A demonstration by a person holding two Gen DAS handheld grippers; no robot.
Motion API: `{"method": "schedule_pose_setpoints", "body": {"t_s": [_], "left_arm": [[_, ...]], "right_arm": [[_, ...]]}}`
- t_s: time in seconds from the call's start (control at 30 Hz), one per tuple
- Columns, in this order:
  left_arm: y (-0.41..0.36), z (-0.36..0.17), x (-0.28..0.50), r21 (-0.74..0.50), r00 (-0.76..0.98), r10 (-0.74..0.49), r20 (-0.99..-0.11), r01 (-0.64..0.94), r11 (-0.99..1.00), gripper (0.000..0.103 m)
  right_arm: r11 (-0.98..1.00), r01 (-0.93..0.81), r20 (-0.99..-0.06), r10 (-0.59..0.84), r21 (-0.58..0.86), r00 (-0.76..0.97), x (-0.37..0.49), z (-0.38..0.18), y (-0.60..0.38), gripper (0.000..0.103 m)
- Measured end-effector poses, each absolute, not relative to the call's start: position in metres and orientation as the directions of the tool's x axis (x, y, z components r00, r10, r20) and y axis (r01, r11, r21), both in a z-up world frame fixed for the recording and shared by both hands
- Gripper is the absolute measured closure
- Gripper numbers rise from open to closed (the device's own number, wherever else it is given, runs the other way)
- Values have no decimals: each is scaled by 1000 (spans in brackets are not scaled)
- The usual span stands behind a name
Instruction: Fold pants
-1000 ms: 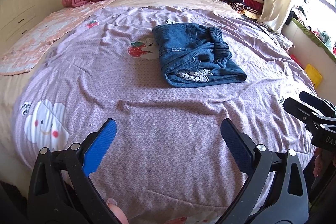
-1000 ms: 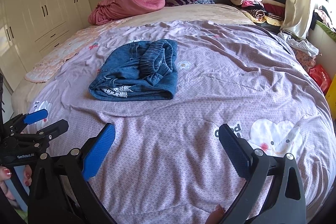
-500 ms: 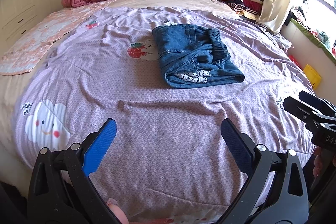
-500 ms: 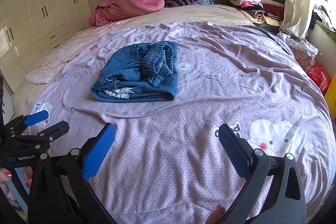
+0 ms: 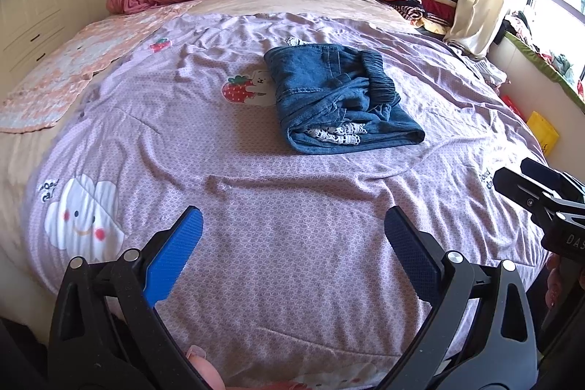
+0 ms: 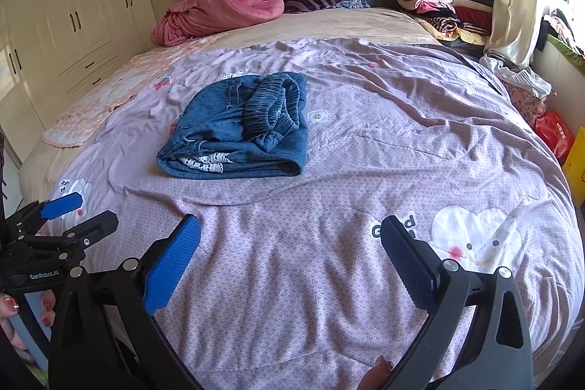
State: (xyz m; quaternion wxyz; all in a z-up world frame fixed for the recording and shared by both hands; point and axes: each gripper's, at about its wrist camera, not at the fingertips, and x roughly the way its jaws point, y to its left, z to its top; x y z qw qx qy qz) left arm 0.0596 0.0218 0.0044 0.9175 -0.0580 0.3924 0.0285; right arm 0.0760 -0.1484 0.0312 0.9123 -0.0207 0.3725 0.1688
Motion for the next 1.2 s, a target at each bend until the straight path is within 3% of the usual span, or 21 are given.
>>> {"method": "schedule_pose_setpoints", "body": {"t_s": [0.83,1.2], "left_arm": [[24,-3,65,-48,668,32,-743,-101,994,10],[42,-16,78,-89,658,9,-753,-116,989,10]], "right_arm": [[956,-278,-711,262,97,652,85,18,-162,5],[968,-228,-730,234,110,642,105,3,-185,5]]}}
